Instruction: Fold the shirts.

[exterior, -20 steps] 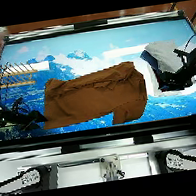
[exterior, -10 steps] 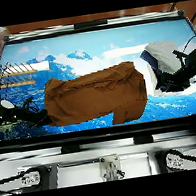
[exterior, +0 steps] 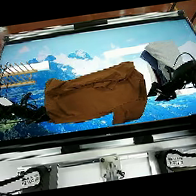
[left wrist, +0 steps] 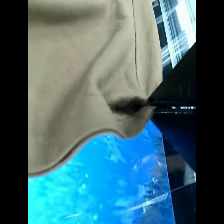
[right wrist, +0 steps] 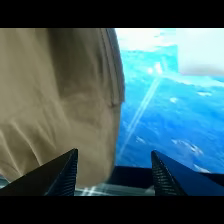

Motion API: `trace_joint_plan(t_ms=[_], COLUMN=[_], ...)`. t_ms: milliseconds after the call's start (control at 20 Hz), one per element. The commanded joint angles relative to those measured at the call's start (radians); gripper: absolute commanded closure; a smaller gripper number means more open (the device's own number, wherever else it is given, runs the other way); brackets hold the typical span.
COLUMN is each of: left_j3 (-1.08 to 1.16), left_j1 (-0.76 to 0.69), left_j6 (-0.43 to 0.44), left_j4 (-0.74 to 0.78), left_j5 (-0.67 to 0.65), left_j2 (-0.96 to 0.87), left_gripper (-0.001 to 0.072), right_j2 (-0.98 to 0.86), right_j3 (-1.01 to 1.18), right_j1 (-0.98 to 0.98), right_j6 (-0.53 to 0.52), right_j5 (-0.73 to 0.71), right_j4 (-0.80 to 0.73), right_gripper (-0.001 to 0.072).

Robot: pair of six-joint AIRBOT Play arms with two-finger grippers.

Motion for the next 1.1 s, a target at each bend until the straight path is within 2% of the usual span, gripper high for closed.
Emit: trace_joint_plan(t_ms=[0,250,450,500,550,600,800,950,1050], left_j3=[0.009,0.009,0.009,0.009,0.012,0.021,0.183,0.465,0.698], left_j1=[-0.001,-0.001,-0.001,0.000,0.000,0.000,0.000,-0.001,-0.001], left_j6=[0.005,0.007,0.016,0.016,0.017,0.018,0.046,0.156,0.158], left_j4=[-0.001,-0.001,-0.009,-0.008,-0.008,-0.008,-0.005,-0.008,-0.009], left_j5=[0.000,0.000,-0.004,-0.004,-0.005,-0.005,-0.002,0.018,0.078], left_j2=[0.021,0.035,0.045,0.049,0.051,0.054,0.112,0.242,0.339], left_gripper=[0.0673,0.0673,0.0673,0.0673,0.0673,0.0673,0.0674,0.0674,0.0674], right_j2=[-0.065,-0.098,-0.103,-0.106,-0.105,-0.104,0.013,0.214,0.362], right_j3=[-0.017,-0.017,-0.017,-0.017,-0.016,-0.010,0.097,0.309,0.485], right_j1=[0.001,0.002,0.090,0.113,0.130,0.141,0.145,0.145,0.145], right_j6=[0.033,0.047,0.049,0.049,0.051,0.052,-0.029,-0.118,-0.125], right_j5=[0.068,0.110,0.156,0.156,0.150,0.129,0.081,0.118,0.213], right_j4=[0.058,0.080,0.058,0.056,0.056,0.057,0.053,0.064,0.060], right_gripper=[0.0159,0.0165,0.0169,0.0343,0.0554,0.0649,0.0650,0.0650,0.0650])
